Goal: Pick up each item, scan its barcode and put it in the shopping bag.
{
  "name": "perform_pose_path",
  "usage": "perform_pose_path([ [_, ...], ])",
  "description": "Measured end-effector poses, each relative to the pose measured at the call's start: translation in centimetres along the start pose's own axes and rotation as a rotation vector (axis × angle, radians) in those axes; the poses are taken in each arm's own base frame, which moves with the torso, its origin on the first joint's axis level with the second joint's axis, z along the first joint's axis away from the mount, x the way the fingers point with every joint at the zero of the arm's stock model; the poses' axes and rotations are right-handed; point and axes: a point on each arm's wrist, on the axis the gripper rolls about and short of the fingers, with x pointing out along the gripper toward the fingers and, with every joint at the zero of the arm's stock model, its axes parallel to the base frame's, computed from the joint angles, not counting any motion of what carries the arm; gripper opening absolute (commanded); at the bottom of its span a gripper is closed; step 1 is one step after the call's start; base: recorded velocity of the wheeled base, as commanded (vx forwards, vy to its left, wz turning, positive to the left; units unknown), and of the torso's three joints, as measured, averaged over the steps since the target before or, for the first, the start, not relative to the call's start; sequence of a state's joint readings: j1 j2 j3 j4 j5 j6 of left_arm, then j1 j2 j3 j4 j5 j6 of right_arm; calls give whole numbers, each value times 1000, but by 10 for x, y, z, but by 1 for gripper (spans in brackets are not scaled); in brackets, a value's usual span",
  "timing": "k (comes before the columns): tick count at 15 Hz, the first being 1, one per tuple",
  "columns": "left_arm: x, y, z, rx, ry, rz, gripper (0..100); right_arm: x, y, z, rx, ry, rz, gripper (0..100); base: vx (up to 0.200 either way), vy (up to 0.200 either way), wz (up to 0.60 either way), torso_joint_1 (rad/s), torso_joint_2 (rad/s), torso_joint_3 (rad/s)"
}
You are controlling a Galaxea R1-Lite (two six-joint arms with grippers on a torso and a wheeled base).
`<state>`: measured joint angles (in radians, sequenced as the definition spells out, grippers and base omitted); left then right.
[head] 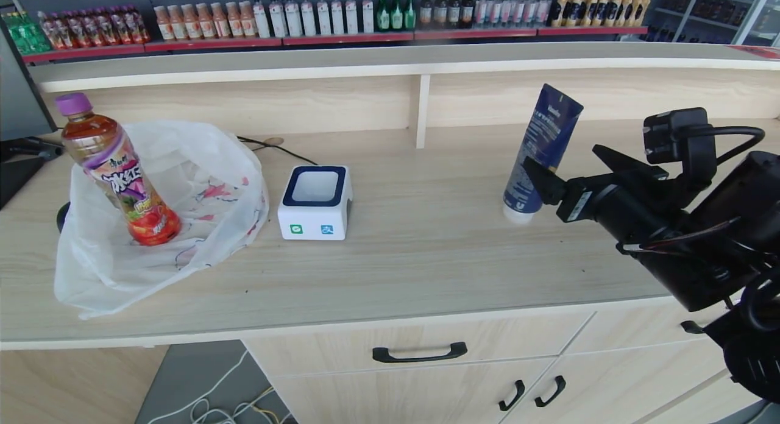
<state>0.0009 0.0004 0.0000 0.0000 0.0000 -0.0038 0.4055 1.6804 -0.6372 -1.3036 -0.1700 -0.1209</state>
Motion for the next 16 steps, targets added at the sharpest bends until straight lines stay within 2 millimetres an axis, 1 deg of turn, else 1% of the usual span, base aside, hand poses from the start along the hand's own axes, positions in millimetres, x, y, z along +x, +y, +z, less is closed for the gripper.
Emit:
perform_pose_path([
  [4, 0, 0, 0, 0, 0, -1, 100, 9, 2, -7, 12, 10, -1, 100, 0, 0, 0, 0, 0, 0],
  [10, 0, 0, 0, 0, 0, -1, 100, 26, 5, -18, 11, 20, -6, 100, 0, 0, 0, 0, 0, 0],
  [16, 0, 0, 0, 0, 0, -1, 100, 38, 2, -32, 2, 43, -19, 100, 0, 0, 0, 0, 0, 0],
])
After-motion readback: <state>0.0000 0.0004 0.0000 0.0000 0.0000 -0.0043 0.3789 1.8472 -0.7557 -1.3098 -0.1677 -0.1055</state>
